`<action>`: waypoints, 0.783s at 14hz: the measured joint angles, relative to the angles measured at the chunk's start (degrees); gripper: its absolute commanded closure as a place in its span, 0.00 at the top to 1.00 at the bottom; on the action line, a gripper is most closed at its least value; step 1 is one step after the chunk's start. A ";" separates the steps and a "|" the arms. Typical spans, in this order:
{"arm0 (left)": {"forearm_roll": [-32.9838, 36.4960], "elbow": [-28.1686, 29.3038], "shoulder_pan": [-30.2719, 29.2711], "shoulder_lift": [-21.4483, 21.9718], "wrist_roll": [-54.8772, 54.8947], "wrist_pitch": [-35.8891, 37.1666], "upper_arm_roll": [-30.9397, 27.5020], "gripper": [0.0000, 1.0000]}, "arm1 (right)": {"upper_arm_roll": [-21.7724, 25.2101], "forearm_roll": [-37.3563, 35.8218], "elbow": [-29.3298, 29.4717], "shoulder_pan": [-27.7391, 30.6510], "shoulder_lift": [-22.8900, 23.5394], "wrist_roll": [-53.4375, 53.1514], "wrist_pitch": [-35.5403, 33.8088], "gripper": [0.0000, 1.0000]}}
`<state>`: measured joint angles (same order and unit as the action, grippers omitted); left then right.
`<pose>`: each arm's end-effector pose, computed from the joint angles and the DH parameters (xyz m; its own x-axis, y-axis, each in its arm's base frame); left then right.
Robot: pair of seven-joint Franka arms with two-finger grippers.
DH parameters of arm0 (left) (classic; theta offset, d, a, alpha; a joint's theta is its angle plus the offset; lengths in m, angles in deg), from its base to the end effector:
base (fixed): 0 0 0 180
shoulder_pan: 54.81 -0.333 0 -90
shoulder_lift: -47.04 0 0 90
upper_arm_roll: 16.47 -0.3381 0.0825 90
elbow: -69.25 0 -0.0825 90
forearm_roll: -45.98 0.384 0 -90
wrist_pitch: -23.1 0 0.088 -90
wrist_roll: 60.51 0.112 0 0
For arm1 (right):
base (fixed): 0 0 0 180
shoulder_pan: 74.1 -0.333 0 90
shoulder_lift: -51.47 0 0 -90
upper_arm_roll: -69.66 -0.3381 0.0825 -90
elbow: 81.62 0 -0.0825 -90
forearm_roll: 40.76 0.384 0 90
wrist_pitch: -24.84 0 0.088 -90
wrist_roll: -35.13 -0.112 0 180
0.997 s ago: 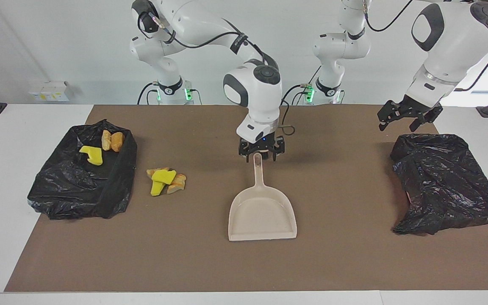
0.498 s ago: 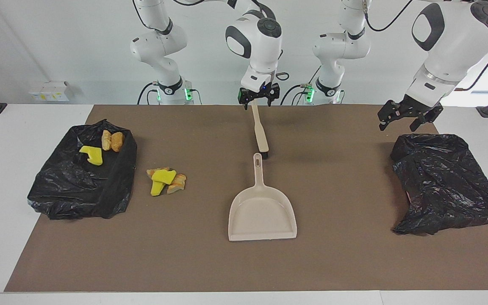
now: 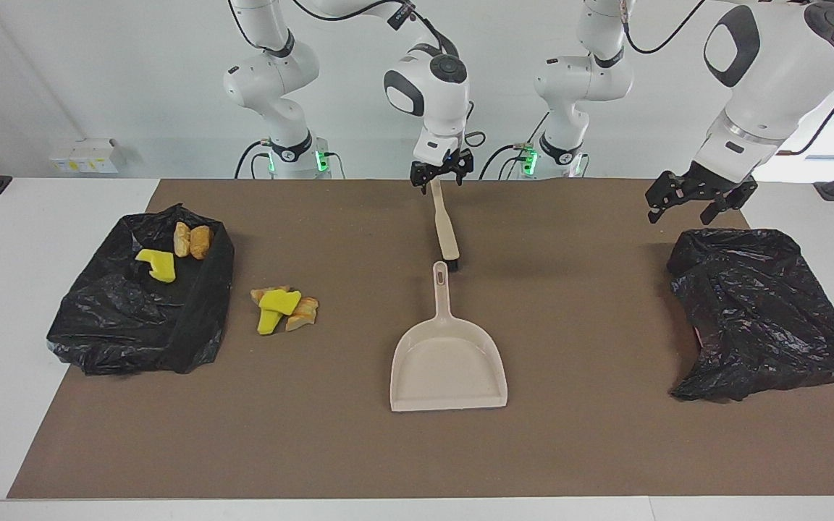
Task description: Sweep and dump trash in bin
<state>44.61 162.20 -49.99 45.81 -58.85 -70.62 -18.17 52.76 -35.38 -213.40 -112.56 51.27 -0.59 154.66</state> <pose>0.5648 -0.0335 0.6109 0.9966 -0.0818 -0.0074 -0.0816 -0.9964 0.0234 0.2864 0.4195 0.3636 0.9581 0.2784 -0.0671 0.2764 -0.9603 -0.0369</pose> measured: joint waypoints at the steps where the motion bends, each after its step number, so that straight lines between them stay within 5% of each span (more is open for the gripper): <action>1: 0.00 0.00 0.00 0.00 0.00 0.00 0.00 1.00 | 0.02 0.01 -0.70 -0.08 0.00 -0.34 0.33 1.00; 2: 0.00 0.00 0.00 0.00 0.00 0.00 0.00 1.00 | 0.06 0.03 -1.24 -0.08 0.00 -1.00 0.99 0.75; 4: 0.00 0.00 0.00 0.00 0.00 0.00 0.00 1.00 | 0.14 0.04 -1.95 -0.09 0.01 -2.81 2.16 0.00; 11: -0.01 0.02 0.13 0.01 -0.01 -0.02 0.77 1.00 | 0.19 0.14 -1.16 -0.28 0.33 -6.13 2.40 0.00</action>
<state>44.60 162.22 -49.86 45.83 -58.86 -70.64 -17.40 52.94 -35.24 -214.56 -112.84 51.60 -6.71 157.06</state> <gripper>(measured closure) 0.000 0.736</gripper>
